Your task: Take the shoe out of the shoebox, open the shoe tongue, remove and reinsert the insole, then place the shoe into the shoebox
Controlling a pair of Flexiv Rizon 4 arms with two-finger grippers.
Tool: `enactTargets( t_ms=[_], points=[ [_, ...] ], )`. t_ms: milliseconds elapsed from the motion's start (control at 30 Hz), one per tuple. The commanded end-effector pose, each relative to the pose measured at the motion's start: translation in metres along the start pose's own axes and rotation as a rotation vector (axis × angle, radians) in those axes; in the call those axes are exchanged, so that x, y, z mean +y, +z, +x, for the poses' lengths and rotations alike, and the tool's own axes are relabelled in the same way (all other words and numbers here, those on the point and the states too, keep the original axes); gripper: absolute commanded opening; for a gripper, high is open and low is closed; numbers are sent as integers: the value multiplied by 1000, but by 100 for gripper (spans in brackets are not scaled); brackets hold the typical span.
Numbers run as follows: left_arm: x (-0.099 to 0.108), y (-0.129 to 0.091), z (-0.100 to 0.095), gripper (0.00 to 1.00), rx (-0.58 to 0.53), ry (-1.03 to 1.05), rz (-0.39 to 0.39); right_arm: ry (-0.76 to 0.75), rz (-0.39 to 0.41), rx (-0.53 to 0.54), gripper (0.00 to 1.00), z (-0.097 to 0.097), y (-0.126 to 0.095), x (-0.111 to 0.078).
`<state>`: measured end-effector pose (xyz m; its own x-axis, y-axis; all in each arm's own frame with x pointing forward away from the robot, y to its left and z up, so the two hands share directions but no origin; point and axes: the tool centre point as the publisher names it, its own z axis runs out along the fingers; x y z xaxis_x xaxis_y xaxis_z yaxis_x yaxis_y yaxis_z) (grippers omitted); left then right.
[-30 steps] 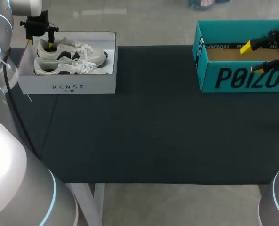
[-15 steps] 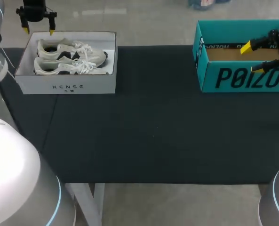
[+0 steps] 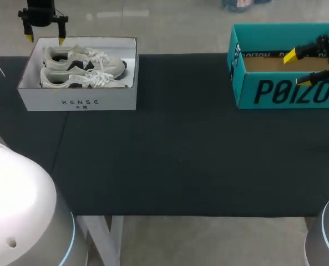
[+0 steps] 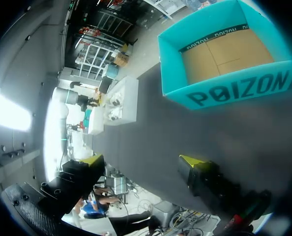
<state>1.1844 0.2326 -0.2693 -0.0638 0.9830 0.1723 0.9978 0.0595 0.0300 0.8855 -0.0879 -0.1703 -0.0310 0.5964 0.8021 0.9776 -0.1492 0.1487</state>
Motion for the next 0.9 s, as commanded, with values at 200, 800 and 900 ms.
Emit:
enactTargets(
  t_ms=[200, 800, 900],
  points=[
    [-14, -1, 1, 100, -1, 1, -76, 0, 0, -3, 100, 0, 0, 0],
    [-61, 30, -11, 100, -24, 30, -90, 0, 0, -3, 100, 0, 0, 0],
    [-67, 36, -7, 100, -35, 24, -85, 0, 0, -3, 100, 0, 0, 0]
  ],
)
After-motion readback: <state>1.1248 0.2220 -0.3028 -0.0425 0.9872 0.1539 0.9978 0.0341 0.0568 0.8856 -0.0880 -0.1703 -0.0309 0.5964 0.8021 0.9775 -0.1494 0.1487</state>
